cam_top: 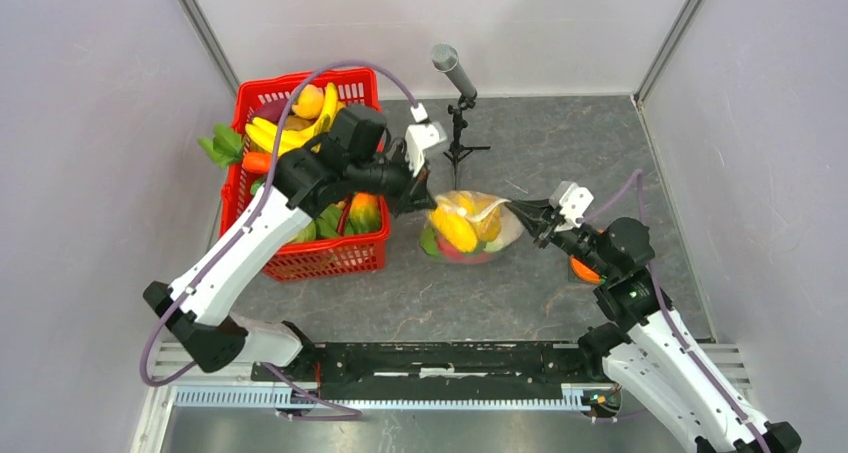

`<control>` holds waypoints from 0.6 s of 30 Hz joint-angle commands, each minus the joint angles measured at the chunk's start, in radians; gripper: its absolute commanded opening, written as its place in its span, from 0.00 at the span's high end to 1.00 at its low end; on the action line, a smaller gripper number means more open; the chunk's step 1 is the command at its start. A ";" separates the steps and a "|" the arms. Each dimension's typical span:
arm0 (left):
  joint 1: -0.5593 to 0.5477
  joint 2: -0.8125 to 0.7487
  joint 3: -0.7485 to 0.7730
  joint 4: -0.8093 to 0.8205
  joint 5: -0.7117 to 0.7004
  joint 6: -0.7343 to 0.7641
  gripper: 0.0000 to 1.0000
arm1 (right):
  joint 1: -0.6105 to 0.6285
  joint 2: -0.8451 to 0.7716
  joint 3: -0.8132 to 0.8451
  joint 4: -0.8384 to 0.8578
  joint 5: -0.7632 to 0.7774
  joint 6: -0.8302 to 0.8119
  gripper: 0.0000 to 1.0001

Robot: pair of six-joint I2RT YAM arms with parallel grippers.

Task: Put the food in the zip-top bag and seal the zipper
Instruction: Zip the zipper food storage bag at the center of the board.

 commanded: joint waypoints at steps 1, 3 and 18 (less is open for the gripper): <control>-0.018 -0.027 -0.040 -0.028 0.187 0.046 0.98 | 0.003 0.085 0.096 0.053 -0.166 0.046 1.00; -0.018 0.056 -0.025 -0.125 0.136 0.064 0.98 | 0.003 0.087 0.106 -0.015 0.168 0.093 1.00; -0.010 -0.016 -0.145 0.261 0.134 -0.134 0.98 | 0.005 0.185 0.134 -0.011 -0.225 0.028 1.00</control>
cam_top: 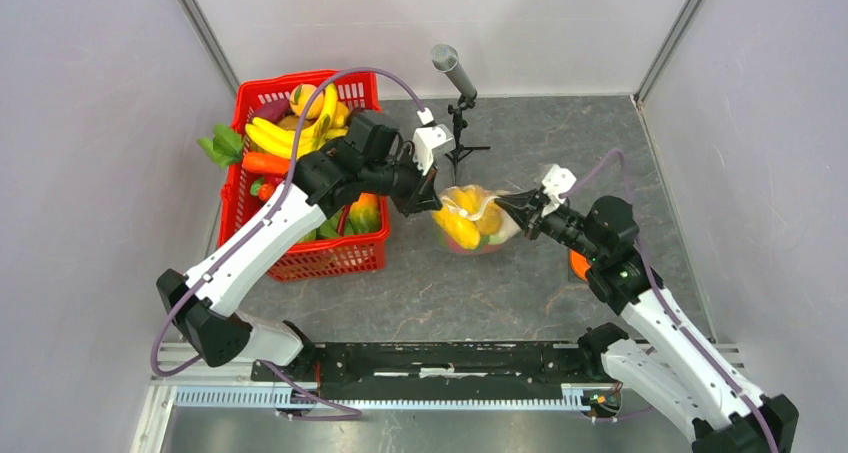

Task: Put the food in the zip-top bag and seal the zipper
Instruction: Zip the zipper food storage bag at the center of the board.

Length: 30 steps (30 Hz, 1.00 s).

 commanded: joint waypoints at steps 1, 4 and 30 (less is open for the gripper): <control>-0.012 -0.045 -0.015 0.204 0.112 -0.098 0.98 | 0.004 0.044 0.050 0.039 -0.106 -0.003 1.00; -0.003 -0.114 -0.061 0.207 -0.082 -0.086 0.98 | 0.004 -0.039 -0.011 0.036 0.249 0.013 1.00; 0.011 -0.120 -0.161 0.277 0.095 0.034 0.17 | 0.001 -0.053 -0.084 0.103 0.145 0.070 1.00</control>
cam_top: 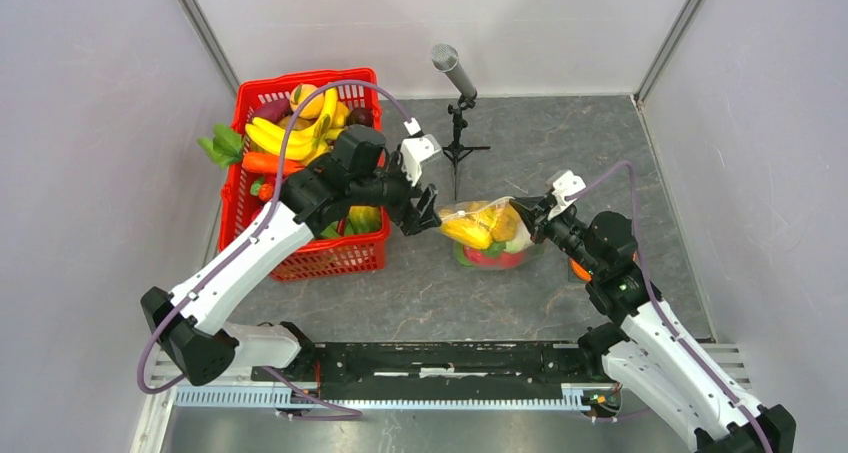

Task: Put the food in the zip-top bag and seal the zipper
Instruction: Zip the zipper food storage bag at the center of the board.

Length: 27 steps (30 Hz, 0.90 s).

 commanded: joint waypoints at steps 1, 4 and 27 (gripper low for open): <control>0.002 0.013 -0.008 0.205 0.186 0.023 0.16 | -0.002 -0.001 0.017 0.069 -0.026 0.008 1.00; 0.001 0.068 -0.009 0.274 0.287 0.050 0.16 | -0.002 0.004 0.024 0.068 -0.025 0.005 1.00; -0.013 0.215 -0.030 0.298 0.296 0.171 0.49 | -0.002 -0.008 0.044 0.038 -0.009 -0.006 1.00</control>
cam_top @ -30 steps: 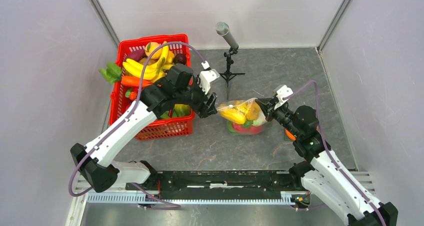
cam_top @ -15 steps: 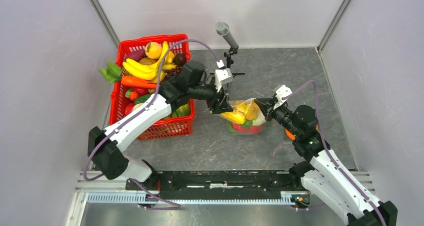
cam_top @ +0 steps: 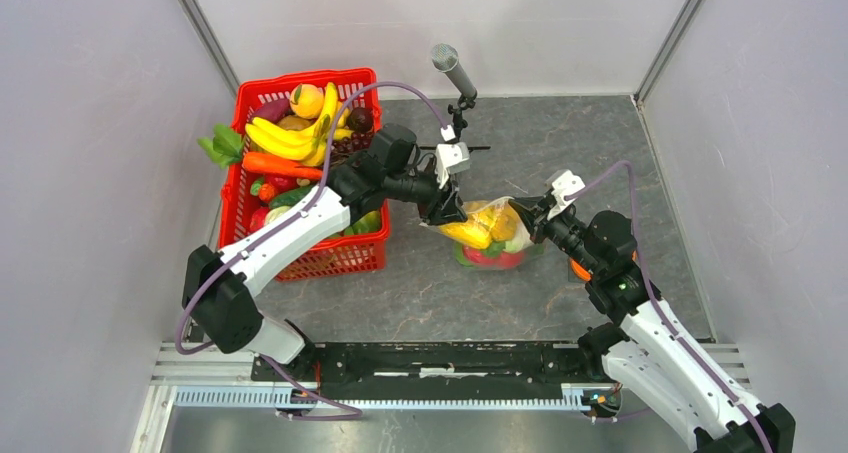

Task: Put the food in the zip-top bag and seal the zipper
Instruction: Zip the zipper food storage bag at the center of the board.

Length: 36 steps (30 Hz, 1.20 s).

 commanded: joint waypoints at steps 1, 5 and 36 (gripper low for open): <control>-0.005 0.017 0.027 -0.043 0.026 0.088 0.46 | -0.001 -0.017 0.044 0.032 0.007 -0.006 1.00; -0.005 0.015 0.011 -0.023 0.059 0.077 0.46 | -0.001 -0.011 0.041 0.035 0.002 -0.002 1.00; 0.029 -0.146 -0.090 -0.336 -0.259 0.145 0.87 | -0.026 -0.054 0.050 -0.054 0.222 -0.018 1.00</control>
